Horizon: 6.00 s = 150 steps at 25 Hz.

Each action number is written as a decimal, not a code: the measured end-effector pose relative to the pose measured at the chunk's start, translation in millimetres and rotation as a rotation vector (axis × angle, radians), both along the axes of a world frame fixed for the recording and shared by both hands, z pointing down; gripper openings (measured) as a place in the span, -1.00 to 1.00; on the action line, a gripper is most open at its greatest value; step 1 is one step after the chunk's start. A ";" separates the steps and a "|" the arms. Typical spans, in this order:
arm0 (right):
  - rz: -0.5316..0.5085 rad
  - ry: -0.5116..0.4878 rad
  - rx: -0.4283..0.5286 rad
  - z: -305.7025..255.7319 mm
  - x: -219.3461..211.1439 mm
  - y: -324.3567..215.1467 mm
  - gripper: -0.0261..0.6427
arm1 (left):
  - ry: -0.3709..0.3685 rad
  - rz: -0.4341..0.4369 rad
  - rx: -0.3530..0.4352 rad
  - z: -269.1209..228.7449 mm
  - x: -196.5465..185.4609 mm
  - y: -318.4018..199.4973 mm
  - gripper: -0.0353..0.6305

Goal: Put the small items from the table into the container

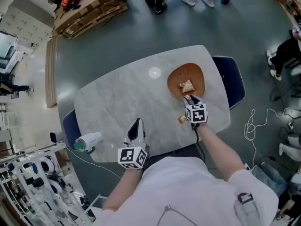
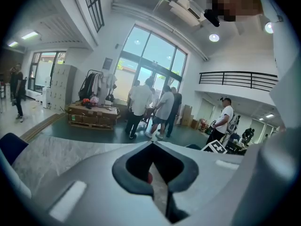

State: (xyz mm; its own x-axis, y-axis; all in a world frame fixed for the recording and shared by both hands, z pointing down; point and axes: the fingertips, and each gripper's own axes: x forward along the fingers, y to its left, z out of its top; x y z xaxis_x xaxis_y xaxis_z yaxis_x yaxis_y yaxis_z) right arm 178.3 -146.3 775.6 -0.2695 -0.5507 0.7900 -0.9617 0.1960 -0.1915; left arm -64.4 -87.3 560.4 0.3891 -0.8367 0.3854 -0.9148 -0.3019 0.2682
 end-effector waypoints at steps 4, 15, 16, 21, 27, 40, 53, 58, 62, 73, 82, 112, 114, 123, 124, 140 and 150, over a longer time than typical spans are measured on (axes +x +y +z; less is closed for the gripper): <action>-0.002 0.043 -0.061 41.3 9.0 -11.4 -0.38 | -0.018 -0.026 -0.025 14.3 -4.5 -1.5 -0.88; -0.178 0.188 -0.156 66.3 -10.0 -13.1 -0.37 | -0.068 -0.066 -0.041 25.0 -20.2 13.6 -0.88; -0.184 0.189 -0.166 67.5 -11.5 -13.2 -0.37 | -0.069 -0.067 -0.039 25.1 -21.6 13.9 -0.88; -0.178 0.211 -0.214 71.4 -10.7 -14.3 -0.36 | -0.072 -0.077 -0.029 24.1 -32.3 16.8 -0.88; -0.168 0.173 -0.197 69.6 -14.6 -11.6 -0.35 | -0.066 -0.082 -0.021 21.8 -39.1 24.0 -0.88; -0.086 -0.023 0.103 -50.2 -34.8 -5.9 -0.27 | -0.043 -0.070 0.059 -6.3 -45.8 39.5 -0.88; -0.202 -0.309 0.607 -282.0 -113.6 34.2 -0.48 | 0.048 -0.015 0.243 -74.0 -29.3 39.2 -0.88; -0.226 -0.276 0.668 -302.8 -116.7 53.3 -0.67 | 0.077 -0.030 0.292 -91.3 -34.1 43.3 -0.88; -0.229 -0.271 0.664 -302.5 -117.9 65.1 -0.70 | 0.103 -0.044 0.330 -102.9 -41.4 50.3 -0.88; -0.232 -0.254 0.654 -301.0 -120.5 77.2 -0.69 | 0.032 -0.054 0.392 -114.5 -46.5 55.6 -0.89; -0.210 -0.243 0.653 -298.0 -109.8 74.3 -0.69 | 0.083 -0.059 0.355 -108.3 -44.3 47.6 -0.88; -0.128 -0.068 0.072 -11.3 -41.8 95.5 -0.52 | 0.025 -0.092 0.035 7.6 -55.3 53.9 -0.88; -0.144 -0.048 0.010 15.2 -36.3 102.0 -0.47 | 0.021 -0.098 0.011 16.1 -55.8 56.5 -0.88; -0.250 0.104 -0.184 106.1 -27.3 121.3 -0.28 | 0.018 -0.129 -0.044 36.1 -62.0 58.2 -0.88; -0.256 0.116 -0.197 111.9 -28.0 122.6 -0.27 | 0.016 -0.134 -0.049 38.2 -64.5 59.0 -0.88; -0.333 0.286 -0.153 97.9 -43.5 115.2 -0.79 | 0.029 -0.173 -0.037 33.5 -79.0 59.2 -0.88; -0.326 0.096 0.137 -49.2 -109.2 60.4 -0.79 | 0.030 -0.174 0.061 -3.6 -83.7 52.7 -0.88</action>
State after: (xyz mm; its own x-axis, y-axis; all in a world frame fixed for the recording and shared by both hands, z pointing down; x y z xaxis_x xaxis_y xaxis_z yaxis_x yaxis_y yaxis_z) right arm 69.2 -85.8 726.5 -0.3763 -0.5510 0.7449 -0.8570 0.5125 -0.0538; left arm -148.0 -34.6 556.8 0.2476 -0.9137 0.3223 -0.9464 -0.1568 0.2824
